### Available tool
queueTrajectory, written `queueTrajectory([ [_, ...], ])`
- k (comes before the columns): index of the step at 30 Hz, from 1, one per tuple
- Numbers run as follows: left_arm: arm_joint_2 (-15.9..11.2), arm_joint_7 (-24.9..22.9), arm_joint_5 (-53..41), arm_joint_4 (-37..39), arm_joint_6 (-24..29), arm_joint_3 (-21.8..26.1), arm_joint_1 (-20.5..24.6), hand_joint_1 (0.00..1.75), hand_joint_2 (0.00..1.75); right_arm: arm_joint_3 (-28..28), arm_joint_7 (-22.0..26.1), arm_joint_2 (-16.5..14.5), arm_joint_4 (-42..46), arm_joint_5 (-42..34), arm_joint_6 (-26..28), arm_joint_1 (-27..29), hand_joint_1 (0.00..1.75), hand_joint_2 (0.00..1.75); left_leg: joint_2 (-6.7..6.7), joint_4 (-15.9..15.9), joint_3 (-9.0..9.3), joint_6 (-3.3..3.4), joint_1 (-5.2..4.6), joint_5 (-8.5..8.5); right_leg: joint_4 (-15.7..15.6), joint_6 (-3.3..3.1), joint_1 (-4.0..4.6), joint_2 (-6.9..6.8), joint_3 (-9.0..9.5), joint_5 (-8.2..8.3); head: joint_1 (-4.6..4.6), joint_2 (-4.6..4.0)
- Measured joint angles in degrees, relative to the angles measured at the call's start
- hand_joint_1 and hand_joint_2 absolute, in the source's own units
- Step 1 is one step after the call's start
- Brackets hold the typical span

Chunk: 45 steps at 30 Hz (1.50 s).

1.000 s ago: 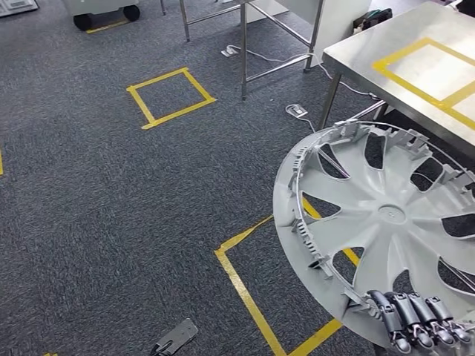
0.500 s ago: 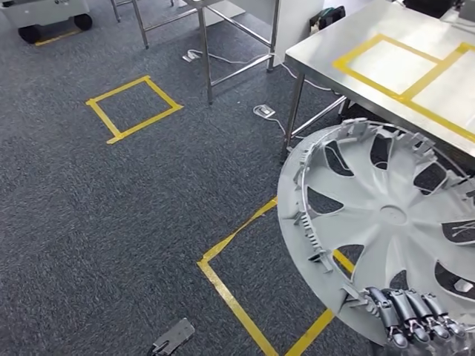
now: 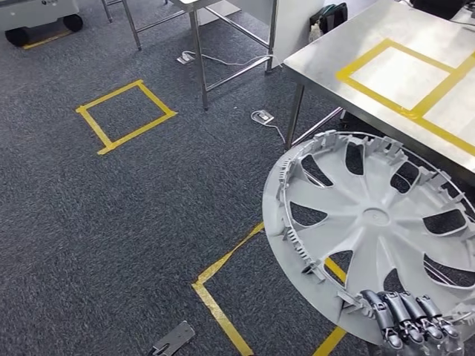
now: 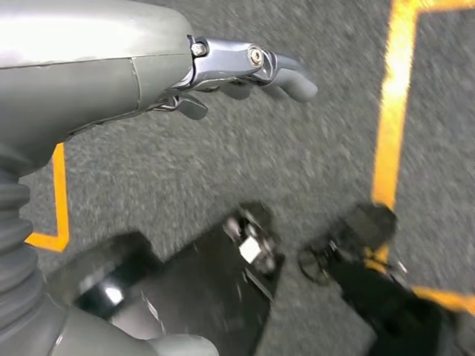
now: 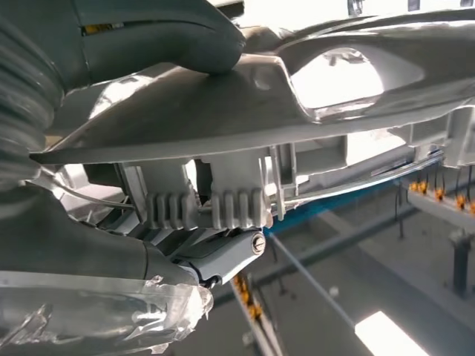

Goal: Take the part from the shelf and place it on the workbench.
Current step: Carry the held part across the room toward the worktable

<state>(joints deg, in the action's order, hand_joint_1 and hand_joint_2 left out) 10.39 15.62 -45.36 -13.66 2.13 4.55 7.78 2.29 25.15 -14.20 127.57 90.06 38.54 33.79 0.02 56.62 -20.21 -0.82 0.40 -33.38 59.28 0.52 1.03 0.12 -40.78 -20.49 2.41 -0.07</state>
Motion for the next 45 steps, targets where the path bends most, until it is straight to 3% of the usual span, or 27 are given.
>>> queueTrajectory([
  [1,0.1,0.0,0.0,0.0,0.0,0.0,0.1,0.0,1.75,0.0,0.0,0.0,0.0,0.0,0.0,0.0,1.75,1.75,-0.04,3.3,-1.75,-0.27,0.03,1.64,-0.4,-0.36,-0.12,0.1,1.16,-0.75,-0.13,0.0],
  [3,0.2,0.1,0.0,-0.1,0.0,0.0,0.1,0.0,1.75,0.0,0.0,0.0,0.0,0.0,0.0,-0.1,1.75,1.75,-0.09,12.2,-8.34,-0.58,0.01,2.92,-1.0,-0.78,-0.37,0.39,3.65,-2.5,-0.38,-0.01],
  [5,0.2,0.1,0.0,-0.1,0.0,0.0,-0.2,0.0,1.75,0.0,-0.1,0.0,0.0,0.0,0.0,-0.3,1.75,1.75,-0.1,17.5,-15.41,-0.66,0.0,-1.1,-1.2,-0.87,-0.49,0.86,6.35,-4.75,-0.56,0.0],
  [7,0.0,0.1,0.0,-0.1,0.0,0.0,-0.6,0.0,1.75,0.0,-0.1,0.0,-0.1,0.0,0.0,-0.2,1.75,1.75,-0.1,17.3,-20.24,-0.55,-0.04,-5.92,-1.4,-0.88,-0.55,1.51,9.88,-7.38,-0.77,0.0],
  [8,-0.1,0.1,0.0,-0.1,0.1,0.0,-0.6,0.0,1.75,0.0,-0.1,0.0,-0.2,0.0,0.0,-0.2,1.75,1.75,-0.1,15.6,-21.69,-0.45,-0.11,-5.97,-1.5,-0.83,-0.57,1.73,11.94,-8.85,-0.84,0.0],
  [9,-0.2,0.1,0.0,-0.1,0.1,0.0,-0.7,0.0,1.75,0.0,-0.1,0.0,-0.2,0.0,0.0,-0.2,1.75,1.75,-0.09,12.9,-22.54,-0.32,-0.2,-2.96,-1.6,-0.73,-0.6,1.84,13.77,-10.37,-0.92,0.0],
  [10,-0.3,0.1,0.0,0.0,0.0,0.0,-0.8,0.0,1.75,0.0,-0.1,0.0,-0.3,0.0,0.0,-0.2,1.75,1.75,-0.07,9.1,-23.18,-0.21,-0.32,2.76,-1.7,-0.58,-0.56,1.97,15.47,-11.88,-1.03,-0.02],
  [12,-0.3,0.0,0.0,0.0,0.0,0.0,-0.8,0.0,1.75,0.0,-0.1,0.0,-0.3,0.0,0.0,-0.3,1.75,1.75,-0.01,3.0,-23.36,0.0,-0.54,13.03,-2.6,-0.23,-0.43,2.34,17.99,-14.66,-1.2,-0.03],
  [13,-0.3,0.0,0.0,0.1,0.0,0.0,-0.7,0.0,1.75,0.0,-0.1,0.0,-0.3,0.0,0.0,-0.3,1.75,1.75,-0.07,1.2,-23.12,0.16,-0.6,15.17,-3.0,0.04,-0.38,2.51,19.26,-15.01,-1.21,-0.03],
  [15,-0.2,0.0,0.0,0.0,0.0,0.1,-0.5,0.0,1.75,0.1,-0.1,0.0,-0.3,0.0,0.0,-0.3,1.75,1.75,-0.22,0.4,-21.19,0.65,-0.61,14.65,-2.0,0.6,-0.4,2.4,20.32,-13.84,-1.0,-0.02],
  [16,-0.2,0.0,0.0,0.0,0.0,0.1,-0.4,0.0,1.75,0.1,-0.1,0.0,-0.3,0.0,0.0,-0.3,1.75,1.75,-0.3,0.1,-19.91,0.95,-0.54,14.18,0.8,0.92,-0.4,1.98,19.51,-12.26,-0.82,-0.02],
  [18,-0.2,0.0,0.0,0.0,0.1,0.1,-0.4,0.0,1.75,0.1,0.0,0.0,-0.4,0.0,0.0,-0.3,1.75,1.75,-0.33,0.1,-17.15,1.48,-0.49,12.53,8.7,1.3,-0.42,0.92,14.57,-11.4,-0.55,-0.02],
  [20,-0.3,0.0,0.0,0.0,0.1,0.1,-0.4,0.0,1.75,0.0,0.0,0.0,-0.5,0.0,0.0,-0.3,1.75,1.75,-0.38,0.0,-14.24,1.81,-0.49,9.94,14.3,1.46,-0.45,0.38,8.25,-15.43,-0.5,-0.01],
  [22,-0.3,0.0,0.0,0.0,0.0,0.1,-0.4,0.0,1.75,0.0,0.0,0.0,-0.5,0.0,0.0,-0.3,1.75,1.75,-0.63,0.0,-10.99,1.97,-0.5,7.21,14.4,1.45,-0.48,0.34,3.43,-20.95,-0.37,0.0],
  [23,-0.3,0.0,0.0,0.0,0.0,0.1,-0.4,0.0,1.75,0.0,0.0,0.0,-0.5,0.0,0.0,-0.3,1.75,1.75,-0.78,0.0,-9.25,2.01,-0.52,5.85,12.9,1.39,-0.48,0.35,1.78,-21.74,-0.32,0.0],
  [24,-0.3,0.0,0.0,0.0,0.0,0.1,-0.4,0.0,1.75,0.0,0.0,0.1,-0.5,0.0,0.0,-0.2,1.75,1.75,-0.86,-0.1,-7.48,2.0,-0.55,4.43,10.4,1.25,-0.47,0.32,0.5,-19.86,-0.26,0.0],
  [27,-0.2,0.0,0.0,0.0,-0.1,0.2,-0.4,0.0,1.75,0.0,-0.1,0.1,-0.5,0.0,0.0,-0.1,1.75,1.75,-0.75,-0.3,-3.22,1.67,-0.75,0.58,2.0,0.49,0.07,-1.02,-0.87,-3.6,-0.4,-0.01],
  [28,-0.2,0.0,0.0,0.0,-0.1,0.2,-0.4,0.0,1.75,0.0,-0.1,0.1,-0.5,0.0,0.0,-0.2,1.75,1.75,-0.64,-0.5,-2.17,1.4,-0.76,-0.18,0.8,0.28,0.29,-1.25,-0.52,-0.13,-0.53,-0.01],
  [29,-0.2,0.0,0.0,0.0,0.0,0.3,-0.4,0.0,1.75,0.0,-0.1,0.1,-0.5,0.0,0.0,-0.3,1.75,1.75,-0.51,-0.3,-1.5,1.04,-0.72,-0.35,0.5,0.13,0.46,-1.08,0.05,0.65,-0.63,0.0],
  [31,0.0,-0.3,0.0,0.0,0.3,0.4,-0.1,0.0,1.75,0.0,-0.1,0.1,-0.5,0.0,0.0,-0.3,1.75,1.75,-0.18,2.9,-2.42,0.39,-0.5,1.17,-0.1,-0.4,0.3,-0.23,1.55,0.3,-0.69,0.0],
  [33,0.2,-0.6,0.0,0.0,0.4,0.5,0.2,0.0,1.75,0.0,-0.1,0.1,-0.5,0.0,0.0,-0.4,1.75,1.75,-0.11,9.6,-6.6,-0.1,-0.38,2.01,-1.1,-1.08,-0.07,0.48,2.92,-0.33,-0.72,0.0],
  [36,0.2,-0.8,0.0,0.0,0.5,0.6,0.1,0.0,1.75,-0.1,0.2,0.1,-0.5,0.0,0.0,-0.5,1.75,1.75,-0.12,15.4,-12.57,-0.73,-0.04,-4.07,-1.6,-1.2,-0.54,1.98,4.47,-1.66,-0.72,0.0],
  [37,0.1,-0.9,0.0,0.0,0.5,0.6,0.1,0.0,1.75,-0.1,0.3,0.1,-0.5,0.0,0.0,-0.5,1.75,1.75,-0.12,15.3,-13.64,-1.0,0.14,-5.5,-1.6,-1.0,-0.73,2.6,4.97,-2.16,-0.7,0.0],
  [38,0.1,-0.9,0.0,0.0,0.5,0.7,0.1,0.0,1.75,-0.1,0.5,0.1,-0.5,0.0,0.0,-0.5,1.75,1.75,-0.14,14.0,-14.1,-1.29,0.34,-5.2,-1.6,-0.68,-0.97,3.27,5.52,-2.67,-0.72,0.0],
  [42,0.0,-0.9,0.0,0.1,0.4,0.9,-0.1,0.0,1.75,-0.2,1.1,0.0,-0.4,0.0,0.0,-0.6,1.75,1.75,-3.26,2.7,-13.12,-2.55,1.81,5.47,-0.8,1.13,-1.68,5.65,6.88,-4.65,-1.13,0.0],
  [43,0.0,-0.9,0.0,0.1,0.4,0.9,-0.2,0.0,1.75,-0.2,1.1,0.0,-0.4,0.0,0.0,-0.7,1.75,1.75,-3.95,1.5,-13.24,-2.34,1.99,6.41,-0.6,1.58,-1.74,6.18,6.65,-5.04,-1.33,0.0],
  [45,0.0,-0.9,0.0,0.1,0.4,1.0,-0.2,0.0,1.75,-0.3,1.1,-0.1,-0.4,0.0,0.0,-0.6,1.75,1.75,-3.36,1.4,-13.33,-1.19,1.8,6.7,-0.7,2.38,-2.05,7.05,6.45,-5.42,-1.38,0.0],
])
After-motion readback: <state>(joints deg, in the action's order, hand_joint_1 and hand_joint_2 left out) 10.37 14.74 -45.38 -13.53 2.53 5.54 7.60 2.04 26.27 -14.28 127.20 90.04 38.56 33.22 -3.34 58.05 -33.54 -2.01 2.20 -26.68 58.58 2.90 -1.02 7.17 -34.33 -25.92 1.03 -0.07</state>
